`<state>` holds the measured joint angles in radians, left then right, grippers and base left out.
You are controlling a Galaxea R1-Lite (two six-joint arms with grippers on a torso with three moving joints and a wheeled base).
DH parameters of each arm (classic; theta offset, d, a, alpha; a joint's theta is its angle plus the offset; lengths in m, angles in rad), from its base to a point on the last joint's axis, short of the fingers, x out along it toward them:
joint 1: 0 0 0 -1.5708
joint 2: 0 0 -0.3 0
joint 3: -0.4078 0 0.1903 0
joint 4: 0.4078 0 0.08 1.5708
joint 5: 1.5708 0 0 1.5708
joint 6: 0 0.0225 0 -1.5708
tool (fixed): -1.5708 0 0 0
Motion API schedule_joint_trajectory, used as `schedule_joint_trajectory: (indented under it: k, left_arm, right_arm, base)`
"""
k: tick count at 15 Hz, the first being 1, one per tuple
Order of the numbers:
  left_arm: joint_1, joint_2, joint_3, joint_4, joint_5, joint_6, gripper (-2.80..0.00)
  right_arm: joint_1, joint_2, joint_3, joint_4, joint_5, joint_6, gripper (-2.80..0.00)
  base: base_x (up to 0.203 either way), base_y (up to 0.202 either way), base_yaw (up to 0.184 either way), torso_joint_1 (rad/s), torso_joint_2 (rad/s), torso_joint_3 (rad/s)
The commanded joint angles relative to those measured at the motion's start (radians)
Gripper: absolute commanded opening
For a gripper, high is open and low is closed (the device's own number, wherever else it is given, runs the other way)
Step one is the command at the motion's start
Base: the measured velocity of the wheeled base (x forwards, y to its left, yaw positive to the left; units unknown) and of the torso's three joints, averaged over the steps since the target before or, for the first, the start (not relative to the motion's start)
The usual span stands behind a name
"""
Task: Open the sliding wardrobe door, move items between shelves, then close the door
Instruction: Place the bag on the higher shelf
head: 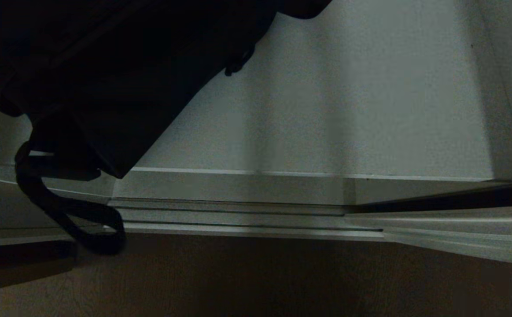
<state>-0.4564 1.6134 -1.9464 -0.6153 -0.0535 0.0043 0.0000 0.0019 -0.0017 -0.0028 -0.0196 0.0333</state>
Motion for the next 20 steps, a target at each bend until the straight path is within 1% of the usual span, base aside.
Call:
schedule_joint_trajectory:
  k: [1, 2, 6, 7, 8, 9, 11, 12, 16, 17, 19, 20]
  left_arm:
    - [0.001, 0.011, -0.001, -0.019, 0.015, 0.002, -2.80]
    - [0.001, 0.011, -0.001, -0.051, 0.025, 0.004, -2.80]
    - [0.002, 0.039, -0.002, -0.278, 0.032, 0.005, -2.80]
    - [0.002, 0.050, -0.002, -0.308, 0.032, 0.004, -2.80]
    - [0.002, 0.061, -0.001, -0.313, 0.035, 0.004, -2.80]
    - [0.002, 0.066, 0.000, -0.315, 0.053, 0.003, -2.80]
    - [0.004, 0.067, -0.002, -0.324, 0.154, 0.011, -2.80]
    - [0.004, 0.072, 0.000, -0.337, 0.186, 0.019, -2.80]
    - [0.002, 0.126, 0.000, -0.369, 0.231, 0.027, -2.80]
    - [0.001, 0.133, 0.001, -0.370, 0.248, 0.019, -2.80]
    - [0.001, 0.135, 0.001, -0.359, 0.305, 0.020, -2.80]
    - [0.001, 0.135, 0.001, -0.353, 0.307, 0.020, -2.80]
  right_arm:
    - [0.000, 0.000, 0.000, 0.000, 0.000, 0.000, -2.80]
    - [0.000, 0.000, 0.002, 0.000, 0.000, 0.001, -2.80]
    - [0.000, 0.000, 0.000, 0.000, 0.000, 0.001, -2.80]
    - [0.000, 0.000, 0.002, 0.000, 0.000, 0.001, -2.80]
    - [0.000, 0.000, 0.001, 0.000, 0.000, 0.002, -2.80]
    - [0.000, 0.000, 0.001, 0.000, 0.000, 0.000, -2.80]
    - [0.000, 0.000, 0.000, 0.000, 0.000, 0.000, -2.80]
    - [0.000, 0.000, 0.000, 0.000, 0.000, 0.002, -2.80]
    - [0.000, 0.000, 0.000, 0.000, 0.000, 0.001, -2.80]
    - [0.000, 0.000, 0.001, 0.000, 0.000, 0.002, -2.80]
    - [0.000, 0.000, 0.000, 0.000, 0.000, 0.001, -2.80]
    - [0.000, 0.000, 0.001, 0.000, 0.000, 0.000, -2.80]
  base:
    - [0.000, 0.000, 0.000, 0.000, 0.00, 0.000]
    - [0.000, 0.000, 0.000, 0.000, 0.00, 0.000]
    - [0.000, 0.000, 0.000, 0.000, 0.00, 0.000]
    - [0.000, 0.000, 0.000, 0.000, 0.00, 0.000]
    - [0.000, 0.000, 0.000, 0.000, 0.00, 0.000]
    - [0.000, 0.000, 0.000, 0.000, 0.00, 0.000]
    - [0.000, 0.000, 0.000, 0.000, 0.00, 0.000]
    - [0.000, 0.000, 0.000, 0.000, 0.00, 0.000]
    - [0.000, 0.000, 0.000, 0.000, 0.00, 0.000]
    - [0.000, 0.000, 0.000, 0.000, 0.00, 0.000]
    - [0.000, 0.000, 0.000, 0.000, 0.00, 0.000]
    - [0.000, 0.000, 0.000, 0.000, 0.00, 0.000]
